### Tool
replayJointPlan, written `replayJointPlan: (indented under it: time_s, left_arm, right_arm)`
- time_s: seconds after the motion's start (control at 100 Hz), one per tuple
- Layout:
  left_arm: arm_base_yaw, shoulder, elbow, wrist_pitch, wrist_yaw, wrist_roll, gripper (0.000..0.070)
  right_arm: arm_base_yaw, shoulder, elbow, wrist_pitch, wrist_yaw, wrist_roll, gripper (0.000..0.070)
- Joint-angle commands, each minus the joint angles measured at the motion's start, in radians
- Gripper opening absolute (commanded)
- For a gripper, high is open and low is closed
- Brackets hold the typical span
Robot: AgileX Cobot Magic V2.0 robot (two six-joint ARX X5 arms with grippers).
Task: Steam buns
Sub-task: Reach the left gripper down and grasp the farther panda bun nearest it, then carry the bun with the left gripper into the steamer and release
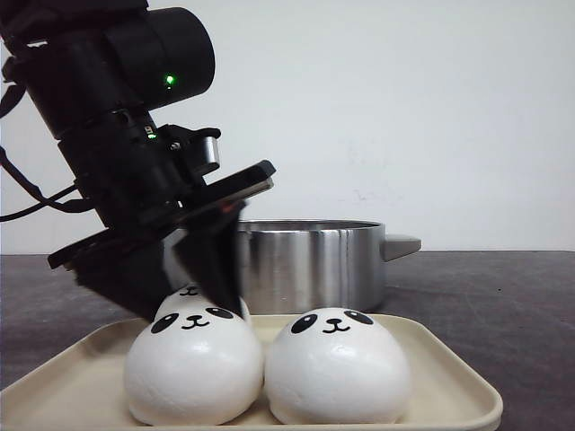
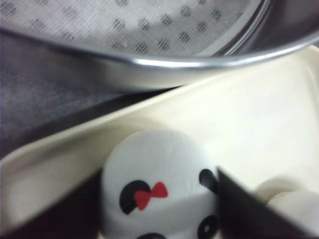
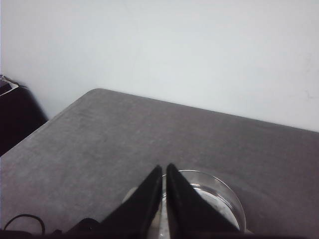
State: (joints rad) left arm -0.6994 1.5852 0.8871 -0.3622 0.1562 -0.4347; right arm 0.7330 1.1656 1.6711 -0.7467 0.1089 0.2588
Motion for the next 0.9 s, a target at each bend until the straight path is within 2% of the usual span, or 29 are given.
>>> replayJointPlan:
  time_s: [0.0,0.27,0.44,0.51,0.64,0.89]
  left_arm:
    - [-0.011,0.016,0.032,-0.014,-0.003,0.005,0.001]
    - [-0.044,-0.111,0.246,-0.119,-0.012,0.089,0.001]
    - [-0.045,-0.144,0.405,-0.086,-0.19,0.183,0.001]
    - [-0.018,-0.124,0.452,-0.051,-0.228,0.208,0.001]
    - [0.051,-0.053,0.496,-0.004,-0.228,0.214,0.001]
    - [0.161,0.166,0.504,-0.003,-0.228,0.207,0.001]
  right_arm:
    - [0.011,0.009,0.013,0.007,0.002,0.003,0.0006]
    - [0.011,0.01,0.013,0.007,0.001,0.003,0.0006]
    - [0.011,0.01,0.013,0.007,0.001,0.002,0.0006]
    - [0.011,0.01,0.013,0.006,0.0,0.002,0.0006]
    - [0.011,0.01,0.013,0.005,-0.003,0.002,0.0006]
    - [0.011,0.01,0.013,0.005,-0.003,0.002,0.0006]
